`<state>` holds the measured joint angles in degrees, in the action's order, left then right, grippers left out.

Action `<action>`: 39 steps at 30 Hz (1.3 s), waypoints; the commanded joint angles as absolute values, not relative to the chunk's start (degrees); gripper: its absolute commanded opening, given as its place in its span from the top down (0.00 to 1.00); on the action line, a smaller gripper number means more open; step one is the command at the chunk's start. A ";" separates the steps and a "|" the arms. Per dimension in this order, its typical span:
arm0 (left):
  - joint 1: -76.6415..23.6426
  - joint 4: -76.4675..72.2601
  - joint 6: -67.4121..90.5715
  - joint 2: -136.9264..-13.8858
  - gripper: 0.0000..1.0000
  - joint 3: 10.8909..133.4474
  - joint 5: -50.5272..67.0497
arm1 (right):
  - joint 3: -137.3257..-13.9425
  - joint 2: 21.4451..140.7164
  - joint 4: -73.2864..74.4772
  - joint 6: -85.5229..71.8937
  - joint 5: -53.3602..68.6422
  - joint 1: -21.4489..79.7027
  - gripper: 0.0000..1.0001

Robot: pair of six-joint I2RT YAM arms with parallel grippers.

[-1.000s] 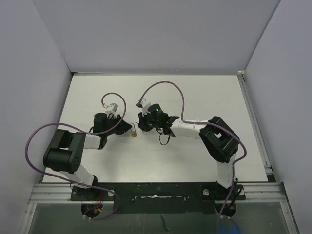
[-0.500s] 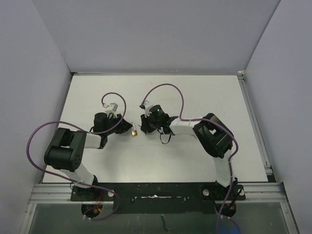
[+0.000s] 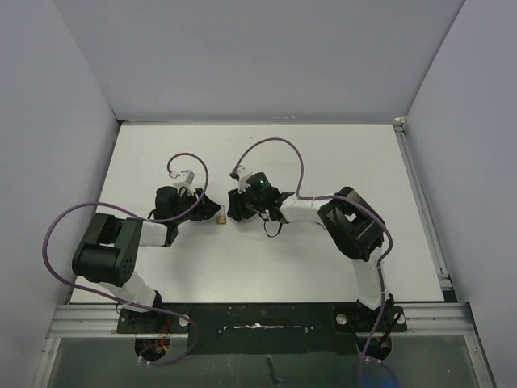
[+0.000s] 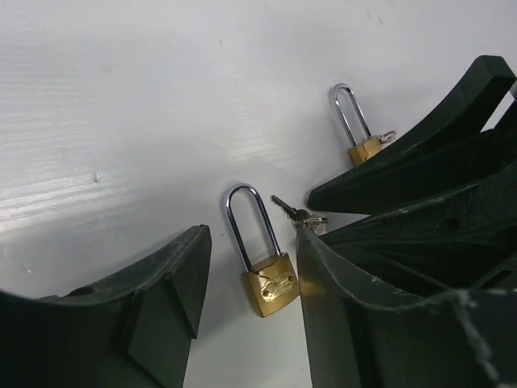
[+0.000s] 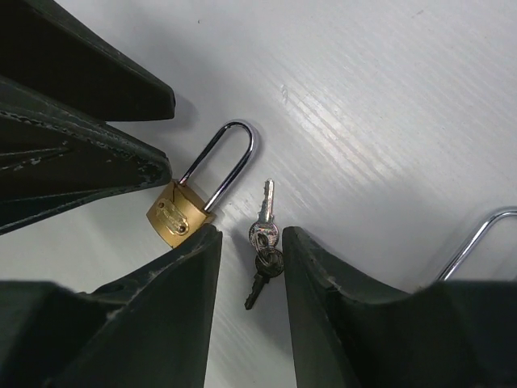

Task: Lock with the key
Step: Place the lock at the center of the board, then reset both arms

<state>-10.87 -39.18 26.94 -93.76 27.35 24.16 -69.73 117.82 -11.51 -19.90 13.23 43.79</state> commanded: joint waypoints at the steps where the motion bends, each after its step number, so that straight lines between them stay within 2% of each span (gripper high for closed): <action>1: -10.63 -40.17 25.87 -88.89 0.54 28.58 22.85 | -72.30 114.21 -12.83 -18.48 14.58 43.34 0.61; 3: -10.59 -39.43 25.61 -87.32 0.48 28.48 22.40 | -72.32 112.40 -11.87 -17.74 14.11 43.25 0.58; 5: -10.63 -38.16 25.22 -85.45 0.34 28.48 21.72 | -72.06 110.06 -10.81 -16.98 12.96 42.91 0.56; 6: -10.63 -37.42 24.91 -84.48 0.15 28.40 21.23 | -71.81 108.57 -10.28 -16.78 12.44 42.63 0.53; 7: -10.59 -36.65 24.61 -83.35 0.04 28.35 20.75 | -71.48 107.12 -9.81 -16.67 12.04 42.20 0.49; 8: -10.63 -35.62 24.39 -82.20 0.02 28.26 20.18 | -71.17 105.61 -9.05 -16.59 11.60 41.75 0.44; 11: -10.72 -32.91 23.71 -78.53 0.02 28.13 17.86 | -70.95 101.36 -4.82 -16.43 9.94 39.82 0.28; 17: -10.74 -23.37 20.93 -71.13 0.02 29.00 10.10 | -65.11 92.53 -1.13 -18.93 7.87 31.35 0.13; 20: -10.89 -17.56 18.48 -67.40 0.02 29.90 6.34 | -59.81 87.27 -2.16 -21.48 6.96 24.43 0.08; 22: -10.90 -14.01 17.41 -64.98 0.02 30.67 4.11 | -56.61 83.33 -2.05 -22.37 2.86 21.75 0.00; 31: -10.72 -11.70 19.88 -57.90 0.02 29.91 -4.29 | -56.50 76.46 14.60 -24.34 -24.13 16.44 0.02; 39: -10.72 -11.96 20.31 -54.45 0.02 27.77 -10.21 | -50.85 69.69 14.50 -29.58 -25.28 2.30 0.02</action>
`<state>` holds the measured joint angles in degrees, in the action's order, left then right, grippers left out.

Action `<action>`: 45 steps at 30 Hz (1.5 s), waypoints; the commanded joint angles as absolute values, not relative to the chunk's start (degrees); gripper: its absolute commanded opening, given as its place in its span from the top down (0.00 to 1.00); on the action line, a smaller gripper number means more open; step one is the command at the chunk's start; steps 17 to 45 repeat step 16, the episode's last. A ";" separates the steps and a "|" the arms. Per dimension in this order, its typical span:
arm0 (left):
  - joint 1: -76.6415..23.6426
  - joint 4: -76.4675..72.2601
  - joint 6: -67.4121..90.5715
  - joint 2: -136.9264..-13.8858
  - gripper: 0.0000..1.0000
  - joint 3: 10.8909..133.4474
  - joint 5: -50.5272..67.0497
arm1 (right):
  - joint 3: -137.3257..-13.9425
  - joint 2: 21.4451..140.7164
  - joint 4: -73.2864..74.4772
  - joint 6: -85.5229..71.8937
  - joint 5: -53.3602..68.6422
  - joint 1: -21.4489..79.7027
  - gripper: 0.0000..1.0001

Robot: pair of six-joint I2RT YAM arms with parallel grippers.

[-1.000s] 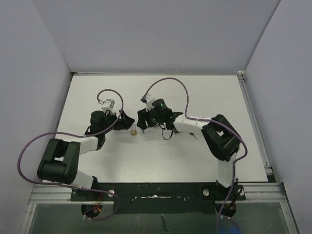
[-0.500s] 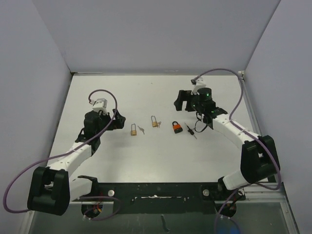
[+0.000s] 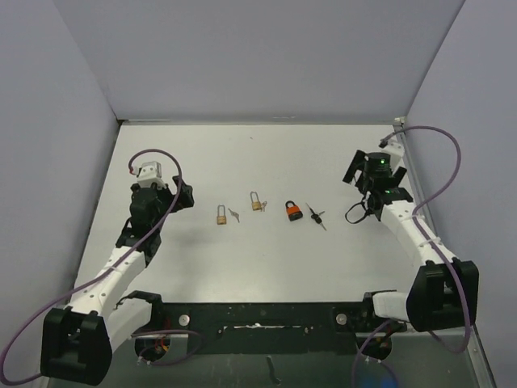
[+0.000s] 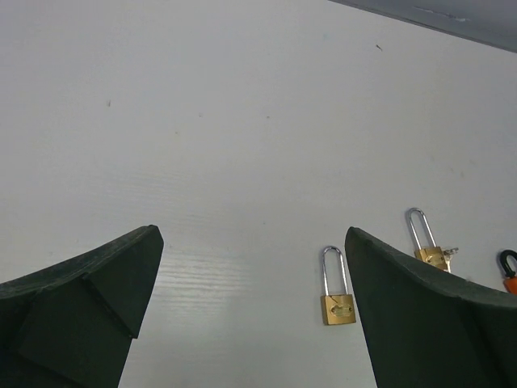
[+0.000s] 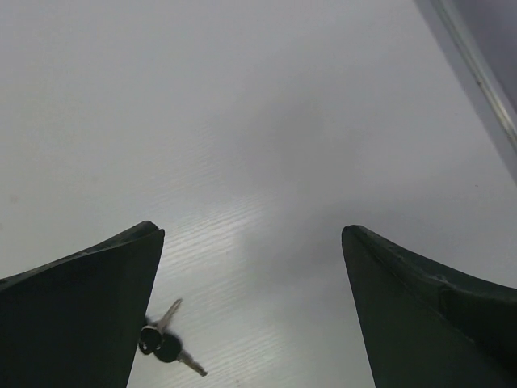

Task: Lock with the key
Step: Reset both arms

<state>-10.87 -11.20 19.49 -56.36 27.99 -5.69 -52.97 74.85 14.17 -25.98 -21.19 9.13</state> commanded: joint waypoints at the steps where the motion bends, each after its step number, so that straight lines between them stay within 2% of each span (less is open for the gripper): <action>1: -10.68 -12.02 20.30 -54.33 0.02 27.51 -10.34 | -50.28 68.72 14.37 -30.09 -24.05 0.09 0.02; 7: -10.71 -11.60 19.41 -54.30 0.02 27.50 -10.28 | -47.26 65.41 12.14 -30.90 -21.32 -5.23 0.02; 45: -10.72 -11.79 18.17 -56.05 0.02 27.57 -8.63 | -47.32 66.14 12.06 -31.05 -20.15 -5.27 0.02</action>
